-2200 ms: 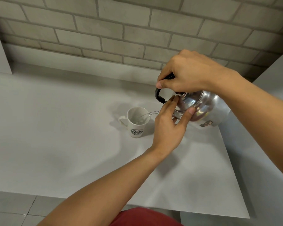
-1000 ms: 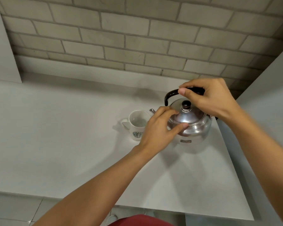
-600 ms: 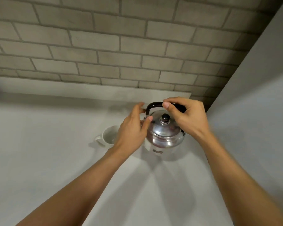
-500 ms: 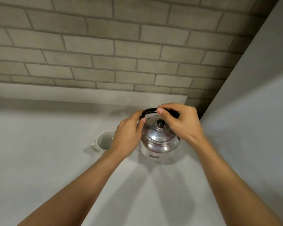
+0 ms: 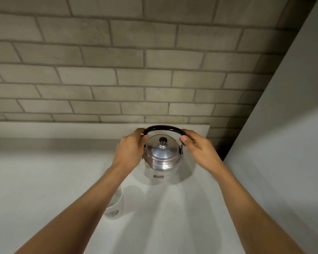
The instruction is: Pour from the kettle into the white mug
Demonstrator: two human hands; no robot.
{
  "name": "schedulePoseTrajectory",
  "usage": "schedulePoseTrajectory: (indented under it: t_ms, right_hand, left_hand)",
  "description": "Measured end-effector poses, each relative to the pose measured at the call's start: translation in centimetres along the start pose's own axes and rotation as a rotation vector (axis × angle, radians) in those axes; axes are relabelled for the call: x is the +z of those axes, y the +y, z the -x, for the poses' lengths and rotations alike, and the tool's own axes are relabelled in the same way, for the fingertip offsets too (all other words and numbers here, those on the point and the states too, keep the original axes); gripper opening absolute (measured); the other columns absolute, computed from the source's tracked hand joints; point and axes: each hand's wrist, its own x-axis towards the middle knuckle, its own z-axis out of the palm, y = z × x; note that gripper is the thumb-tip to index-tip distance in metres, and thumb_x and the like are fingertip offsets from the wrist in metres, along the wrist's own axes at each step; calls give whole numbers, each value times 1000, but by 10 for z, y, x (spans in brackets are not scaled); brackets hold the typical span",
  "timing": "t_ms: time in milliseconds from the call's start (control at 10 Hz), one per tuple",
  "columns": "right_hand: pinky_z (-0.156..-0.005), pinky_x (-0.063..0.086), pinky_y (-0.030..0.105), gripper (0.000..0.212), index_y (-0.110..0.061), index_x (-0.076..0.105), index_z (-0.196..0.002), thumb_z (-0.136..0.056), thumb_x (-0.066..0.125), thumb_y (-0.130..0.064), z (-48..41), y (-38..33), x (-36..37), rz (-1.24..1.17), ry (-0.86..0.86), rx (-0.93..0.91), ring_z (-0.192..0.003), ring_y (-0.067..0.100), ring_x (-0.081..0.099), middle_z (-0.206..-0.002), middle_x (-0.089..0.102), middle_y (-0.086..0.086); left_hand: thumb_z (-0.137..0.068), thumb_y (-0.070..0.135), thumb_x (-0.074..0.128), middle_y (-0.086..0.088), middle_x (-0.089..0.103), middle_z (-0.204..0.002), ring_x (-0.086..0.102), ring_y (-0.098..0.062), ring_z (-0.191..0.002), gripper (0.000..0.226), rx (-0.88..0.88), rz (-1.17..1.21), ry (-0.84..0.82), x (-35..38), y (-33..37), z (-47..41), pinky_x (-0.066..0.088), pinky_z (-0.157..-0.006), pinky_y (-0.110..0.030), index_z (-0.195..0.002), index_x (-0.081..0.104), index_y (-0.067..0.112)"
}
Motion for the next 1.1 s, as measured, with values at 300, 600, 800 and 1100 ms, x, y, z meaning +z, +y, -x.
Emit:
schedulePoseTrajectory:
  t_ms: [300, 600, 800, 1100]
  right_hand:
    - [-96, 58, 51, 26, -31, 69, -125, -108, 50, -30, -70, 42, 41, -99, 17, 126, -105, 24, 72, -110, 75, -2]
    - [-98, 57, 46, 28, -33, 69, -127, -109, 47, -31, -91, 60, 63, -69, -25, 136, -98, 10, 66, -99, 68, -24]
    - [-103, 55, 48, 31, -29, 66, -135, -110, 47, -29, -100, 67, 69, -118, -9, 175, -115, 22, 67, -118, 71, -5]
    - [-100, 49, 28, 49, -21, 46, -155, -108, 55, -30, -97, 66, 67, 7, -7, 186, -119, 19, 64, -147, 59, 3]
  left_hand:
    - [-106, 27, 54, -9, 75, -110, 74, -31, -89, 24, -191, 104, -172, 39, -41, -68, 59, -86, -44, -127, 63, 19]
    - [-105, 22, 55, -7, 73, -101, 74, -27, -78, 13, -228, 162, -248, 58, -74, -91, 60, -79, -40, -116, 63, 21]
    - [-106, 23, 54, -7, 72, -100, 72, -23, -80, 15, -229, 184, -221, 64, -78, -97, 62, -77, -40, -119, 61, 21]
    - [-100, 38, 65, -6, 62, -135, 67, -26, -106, 53, -282, 215, -284, 47, -78, -102, 57, -91, -37, -148, 47, 27]
